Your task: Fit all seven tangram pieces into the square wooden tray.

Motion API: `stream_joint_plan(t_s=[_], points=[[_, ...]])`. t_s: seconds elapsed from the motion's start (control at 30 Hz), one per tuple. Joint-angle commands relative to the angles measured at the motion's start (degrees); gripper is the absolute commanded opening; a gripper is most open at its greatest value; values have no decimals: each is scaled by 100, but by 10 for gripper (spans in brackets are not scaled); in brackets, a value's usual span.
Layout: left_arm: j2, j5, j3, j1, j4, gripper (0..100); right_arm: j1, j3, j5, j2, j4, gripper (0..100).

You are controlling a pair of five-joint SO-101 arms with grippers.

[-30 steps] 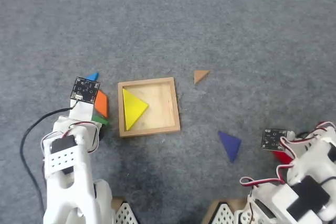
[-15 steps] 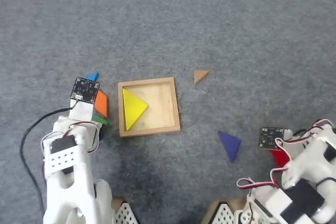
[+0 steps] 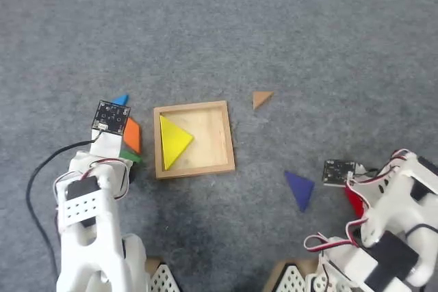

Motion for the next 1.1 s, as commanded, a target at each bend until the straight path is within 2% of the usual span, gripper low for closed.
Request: stream_joint_plan(t_s=[0.0,0.17,0.63,0.73,0.93,1.07], points=[[-158,18,-48,-9,-97,250,-75,246,-132,-189,-497,403],[-158,18,-48,-9,-97,250,-75,607,-123,-189,-1226,403],[-158,18,-48,-9,-97,250,57,607,70,-198,-1552,402],[-158,18,-48,-9,-97,250,31,571,70,-251,-1385,402],[-158,18,-48,-9,-97,250,31,-352,79,-189,-110,402],[-158,18,-48,-9,-97,250,40,-387,79,-180,-215,402]])
